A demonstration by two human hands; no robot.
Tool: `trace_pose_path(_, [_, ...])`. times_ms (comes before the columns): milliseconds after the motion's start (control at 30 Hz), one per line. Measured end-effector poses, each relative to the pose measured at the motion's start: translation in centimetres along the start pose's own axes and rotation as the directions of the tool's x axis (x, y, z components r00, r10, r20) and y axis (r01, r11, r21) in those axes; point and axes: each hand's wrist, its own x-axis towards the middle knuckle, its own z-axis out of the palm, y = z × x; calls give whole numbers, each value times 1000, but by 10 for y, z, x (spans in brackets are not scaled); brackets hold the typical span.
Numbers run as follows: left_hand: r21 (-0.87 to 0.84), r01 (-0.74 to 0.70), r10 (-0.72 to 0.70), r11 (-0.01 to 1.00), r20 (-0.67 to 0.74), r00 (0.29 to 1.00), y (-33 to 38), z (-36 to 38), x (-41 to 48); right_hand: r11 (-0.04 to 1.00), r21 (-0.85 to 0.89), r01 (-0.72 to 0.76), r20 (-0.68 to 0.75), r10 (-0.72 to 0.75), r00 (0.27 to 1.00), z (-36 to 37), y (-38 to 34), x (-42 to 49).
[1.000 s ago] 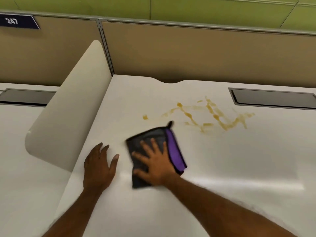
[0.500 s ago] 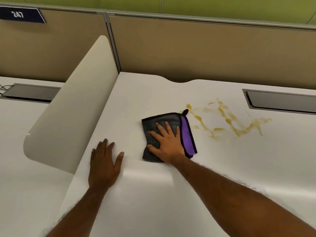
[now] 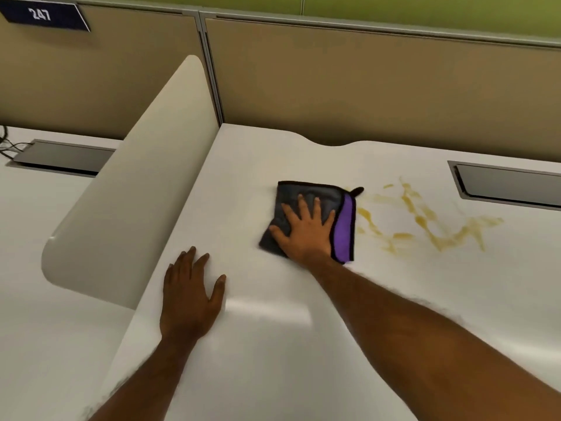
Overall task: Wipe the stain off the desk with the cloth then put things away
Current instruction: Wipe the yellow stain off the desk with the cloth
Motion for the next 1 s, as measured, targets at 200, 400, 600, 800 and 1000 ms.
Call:
trace_pose_path(200, [-31,0,0,1000,-1,1000,0,-3,1,703,-62,708,105,-701,705,3,15,7])
trace_pose_path(400, [-33,18,-18,999,11,1000,0,-2,1,986,44,-159,-7,159,987,-3,11,73])
trace_pose_path(600, [-42,14,-13,999,20,1000,0,-2,2,880,-53,472,114,-464,878,8,-40,66])
trace_pose_path(800, [-50,15,-13,999,29,999,-3,0,3,968,-19,252,59,-250,966,-9,21,120])
trace_pose_path(1000, [-54,13,-12,998,22,1000,-2,2,2,957,-9,-289,52,289,956,-16,1,144])
